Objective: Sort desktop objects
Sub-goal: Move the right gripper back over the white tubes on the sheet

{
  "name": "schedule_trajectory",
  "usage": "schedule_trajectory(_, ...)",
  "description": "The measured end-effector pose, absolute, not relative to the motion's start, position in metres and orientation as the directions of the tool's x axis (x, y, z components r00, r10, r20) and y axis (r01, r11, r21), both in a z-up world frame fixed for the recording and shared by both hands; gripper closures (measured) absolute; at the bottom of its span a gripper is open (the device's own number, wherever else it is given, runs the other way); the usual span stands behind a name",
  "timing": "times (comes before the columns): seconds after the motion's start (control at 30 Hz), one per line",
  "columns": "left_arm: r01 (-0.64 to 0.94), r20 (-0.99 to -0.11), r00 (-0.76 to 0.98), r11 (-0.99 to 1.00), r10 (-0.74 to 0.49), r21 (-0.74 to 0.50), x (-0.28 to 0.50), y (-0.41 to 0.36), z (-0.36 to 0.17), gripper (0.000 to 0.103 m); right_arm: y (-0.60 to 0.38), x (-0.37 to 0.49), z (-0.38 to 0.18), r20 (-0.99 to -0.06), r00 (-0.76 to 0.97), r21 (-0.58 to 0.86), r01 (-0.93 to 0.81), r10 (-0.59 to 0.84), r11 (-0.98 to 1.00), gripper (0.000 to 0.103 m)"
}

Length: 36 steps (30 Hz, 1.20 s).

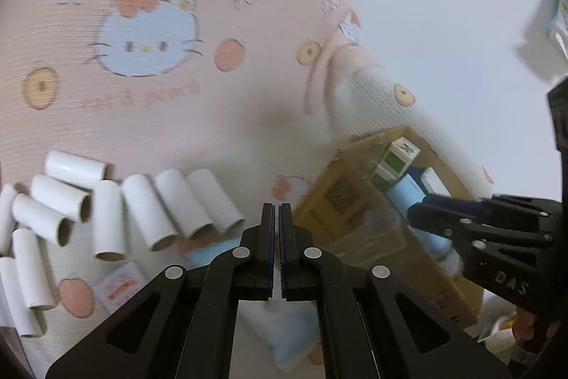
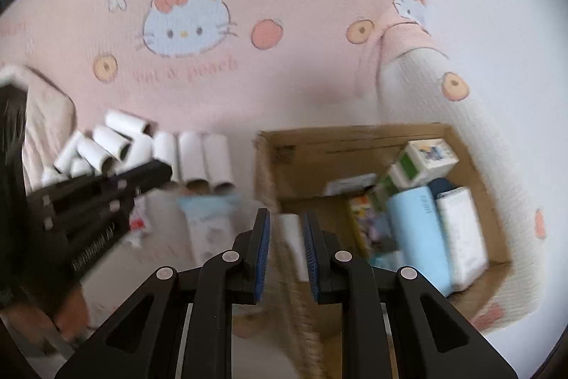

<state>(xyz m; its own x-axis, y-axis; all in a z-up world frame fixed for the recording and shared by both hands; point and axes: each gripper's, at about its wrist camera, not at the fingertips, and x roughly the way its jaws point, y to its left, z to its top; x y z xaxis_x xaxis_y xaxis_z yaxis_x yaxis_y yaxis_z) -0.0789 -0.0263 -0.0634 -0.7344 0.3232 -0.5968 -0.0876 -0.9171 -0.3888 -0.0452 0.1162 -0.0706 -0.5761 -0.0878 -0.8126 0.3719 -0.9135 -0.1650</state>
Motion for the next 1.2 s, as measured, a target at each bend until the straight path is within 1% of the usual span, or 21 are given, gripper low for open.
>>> schedule_trajectory(0.1, -0.078, -0.606, -0.735, -0.925, 0.305, -0.371, -0.068, -0.040, -0.072, 0.101, 0.106, -0.039, -0.085, -0.847, -0.514, -0.097, 0.394, -0.132, -0.914, 0.087)
schedule_trajectory(0.23, -0.035, -0.630, -0.750, -0.964, 0.201, -0.265, -0.051, -0.054, -0.087, 0.101, 0.065, -0.031, -0.103, -0.848, -0.494, -0.112, 0.519, -0.191, -0.847, 0.087)
schedule_trajectory(0.3, -0.020, -0.641, -0.748, -0.971, 0.174, -0.240, -0.048, -0.063, -0.095, 0.101, 0.047, -0.035, -0.109, -0.843, -0.489, -0.108, 0.562, -0.225, -0.820, 0.087)
schedule_trajectory(0.4, 0.025, -0.652, -0.742, -0.967, 0.153, -0.255, -0.044, -0.081, -0.106, 0.101, 0.033, -0.032, -0.122, -0.830, -0.478, -0.076, 0.608, -0.288, -0.790, 0.087)
schedule_trajectory(0.53, 0.101, -0.679, -0.724, -0.956, 0.120, -0.277, -0.042, -0.107, -0.122, 0.101, 0.022, -0.031, -0.146, -0.815, -0.430, 0.010, 0.661, -0.389, -0.750, 0.087)
schedule_trajectory(0.63, 0.159, -0.708, -0.700, -0.947, 0.089, -0.277, -0.040, -0.121, -0.130, 0.101, 0.010, -0.025, -0.166, -0.811, -0.380, 0.063, 0.700, -0.445, -0.711, 0.087)
schedule_trajectory(0.77, 0.212, -0.725, -0.685, -0.935, 0.064, -0.283, -0.021, -0.139, -0.135, 0.101, -0.007, -0.018, -0.185, -0.801, -0.272, 0.181, 0.739, -0.533, -0.649, 0.087)
schedule_trajectory(0.83, 0.244, -0.736, -0.675, -0.929, 0.043, -0.278, -0.010, -0.147, -0.137, 0.101, -0.020, -0.013, -0.194, -0.793, -0.257, 0.197, 0.750, -0.553, -0.631, 0.087)
schedule_trajectory(0.93, 0.299, -0.769, -0.639, -0.924, -0.009, -0.238, 0.001, -0.162, -0.145, 0.101, -0.040, -0.001, -0.205, -0.778, -0.239, 0.194, 0.789, -0.582, -0.583, 0.087)
schedule_trajectory(1.0, 0.329, -0.789, -0.614, -0.915, -0.021, -0.232, 0.006, -0.172, -0.150, 0.091, -0.057, 0.008, -0.213, -0.776, -0.228, 0.176, 0.818, -0.588, -0.548, 0.087)
schedule_trajectory(1.07, 0.368, -0.799, -0.601, -0.895, -0.021, -0.253, 0.009, -0.185, -0.154, 0.067, -0.068, 0.016, -0.218, -0.764, -0.200, 0.176, 0.850, -0.613, -0.496, 0.087)
schedule_trajectory(1.13, 0.390, -0.799, -0.601, -0.877, -0.011, -0.281, 0.009, -0.195, -0.155, 0.063, -0.079, 0.026, -0.223, -0.741, -0.160, 0.175, 0.891, -0.652, -0.418, 0.087)
schedule_trajectory(1.2, 0.410, -0.799, -0.601, -0.856, 0.007, -0.316, 0.008, -0.206, -0.158, 0.060, -0.085, 0.033, -0.227, -0.734, -0.162, 0.146, 0.911, -0.660, -0.386, 0.087)
